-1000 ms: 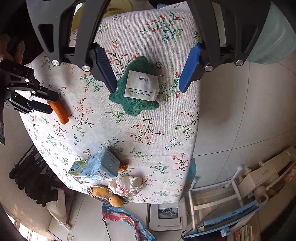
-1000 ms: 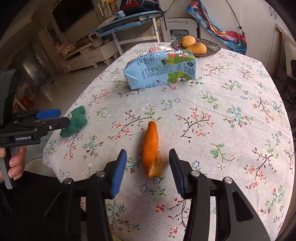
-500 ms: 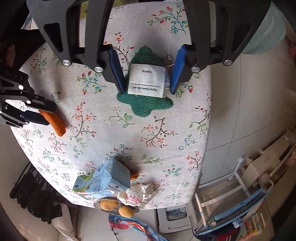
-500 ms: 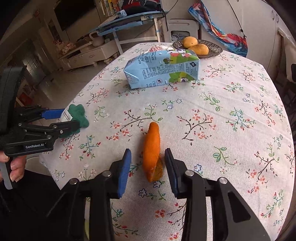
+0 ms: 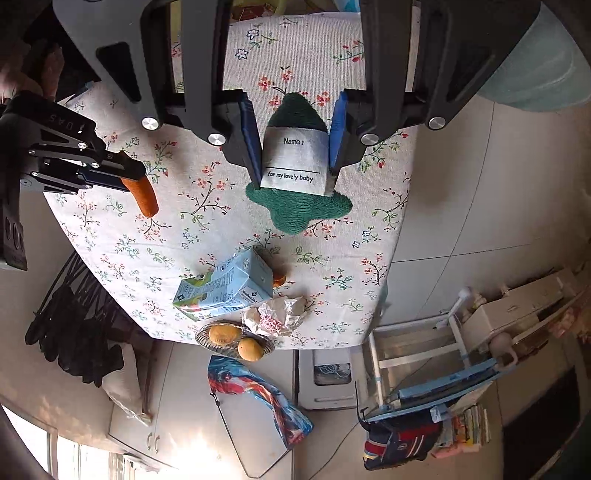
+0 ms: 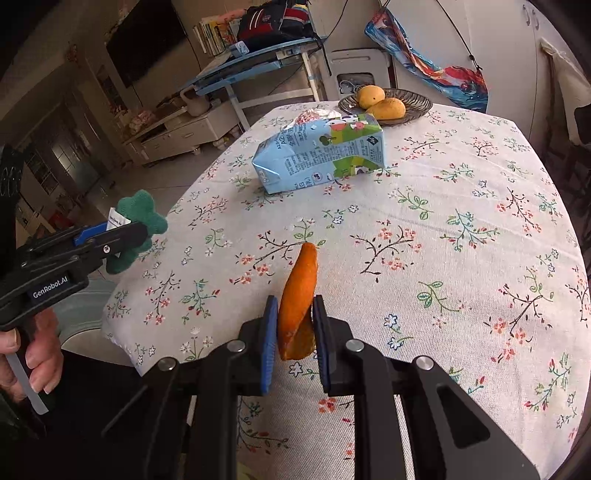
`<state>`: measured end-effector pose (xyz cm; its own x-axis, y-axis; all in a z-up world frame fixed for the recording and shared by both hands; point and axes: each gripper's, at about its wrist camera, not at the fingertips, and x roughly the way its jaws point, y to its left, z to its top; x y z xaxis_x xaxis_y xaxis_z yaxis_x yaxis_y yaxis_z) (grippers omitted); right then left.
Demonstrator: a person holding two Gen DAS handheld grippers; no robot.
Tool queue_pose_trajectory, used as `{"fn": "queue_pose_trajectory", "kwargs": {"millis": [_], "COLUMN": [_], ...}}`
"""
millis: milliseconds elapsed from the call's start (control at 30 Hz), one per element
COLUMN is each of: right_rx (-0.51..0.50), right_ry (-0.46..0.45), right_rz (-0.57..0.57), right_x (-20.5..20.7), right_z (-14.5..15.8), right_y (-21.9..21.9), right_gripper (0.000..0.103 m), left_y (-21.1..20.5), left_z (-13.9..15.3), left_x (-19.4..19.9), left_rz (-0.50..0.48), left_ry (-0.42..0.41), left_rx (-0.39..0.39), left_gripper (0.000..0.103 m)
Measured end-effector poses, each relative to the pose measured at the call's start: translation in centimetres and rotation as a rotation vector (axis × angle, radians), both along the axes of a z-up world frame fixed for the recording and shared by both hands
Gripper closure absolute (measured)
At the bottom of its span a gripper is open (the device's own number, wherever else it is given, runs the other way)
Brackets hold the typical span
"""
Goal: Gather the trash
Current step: 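Carry the orange peel to the yellow bucket and open the right gripper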
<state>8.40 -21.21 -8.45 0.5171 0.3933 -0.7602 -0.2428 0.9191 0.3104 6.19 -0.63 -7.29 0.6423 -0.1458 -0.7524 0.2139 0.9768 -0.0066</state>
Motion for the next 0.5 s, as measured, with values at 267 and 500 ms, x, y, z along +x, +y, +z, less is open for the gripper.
{"fn": "queue_pose_trajectory", "kwargs": {"millis": [267, 500], "right_rx": [0.07, 0.118], "right_ry": [-0.034, -0.062], "right_rz": [-0.008, -0.034], "right_x": [-2.8, -4.7], "right_z": [1.0, 1.8], "right_y": [-0.1, -0.8], "right_gripper": [0.083, 0.083], "left_y": [-0.8, -1.4], "left_z": [0.6, 0.9], "left_x": [-3.0, -5.1], "left_rz": [0.002, 0.002], "left_ry": [-0.046, -0.084], "left_rx": [-0.025, -0.001], "left_gripper": [0.071, 0.071]}}
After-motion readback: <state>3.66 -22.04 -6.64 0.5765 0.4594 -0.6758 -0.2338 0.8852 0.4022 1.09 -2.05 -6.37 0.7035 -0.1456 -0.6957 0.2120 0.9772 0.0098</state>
